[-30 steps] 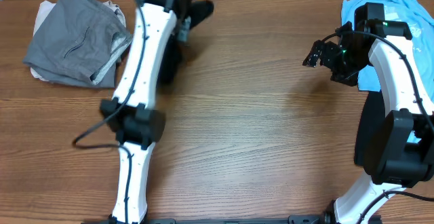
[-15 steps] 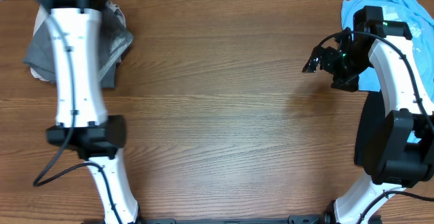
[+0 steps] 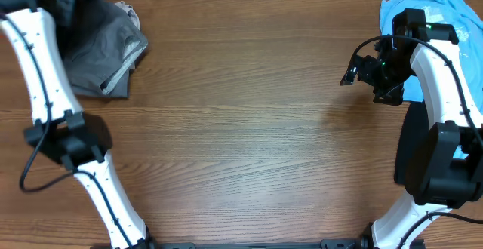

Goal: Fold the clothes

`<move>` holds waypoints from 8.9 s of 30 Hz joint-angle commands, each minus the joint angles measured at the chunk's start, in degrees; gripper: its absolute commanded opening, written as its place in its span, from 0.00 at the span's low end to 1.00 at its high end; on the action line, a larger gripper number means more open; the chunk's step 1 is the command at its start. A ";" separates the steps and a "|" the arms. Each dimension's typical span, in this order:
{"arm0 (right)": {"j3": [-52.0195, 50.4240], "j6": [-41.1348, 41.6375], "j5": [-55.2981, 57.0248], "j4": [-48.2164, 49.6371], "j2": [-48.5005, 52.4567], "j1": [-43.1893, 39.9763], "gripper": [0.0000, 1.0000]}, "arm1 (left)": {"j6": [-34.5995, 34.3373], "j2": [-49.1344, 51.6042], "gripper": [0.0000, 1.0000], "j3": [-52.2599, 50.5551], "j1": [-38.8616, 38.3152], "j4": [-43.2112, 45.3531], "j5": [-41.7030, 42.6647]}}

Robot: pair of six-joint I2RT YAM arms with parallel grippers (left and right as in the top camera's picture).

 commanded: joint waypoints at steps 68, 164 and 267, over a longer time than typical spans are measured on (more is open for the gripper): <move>1.09 -2.86 -1.57 4.79 -0.35 0.15 1.00 | -33.35 -1.79 1.00 0.68 -3.96 -22.93 10.08; 23.15 -14.62 -3.30 -6.47 -20.41 1.77 1.00 | -35.34 -14.60 1.00 -5.92 -3.54 -4.70 28.44; -95.38 -8.57 8.55 71.84 -110.81 14.58 1.00 | -35.34 -14.60 1.00 -5.92 -3.21 -4.72 28.20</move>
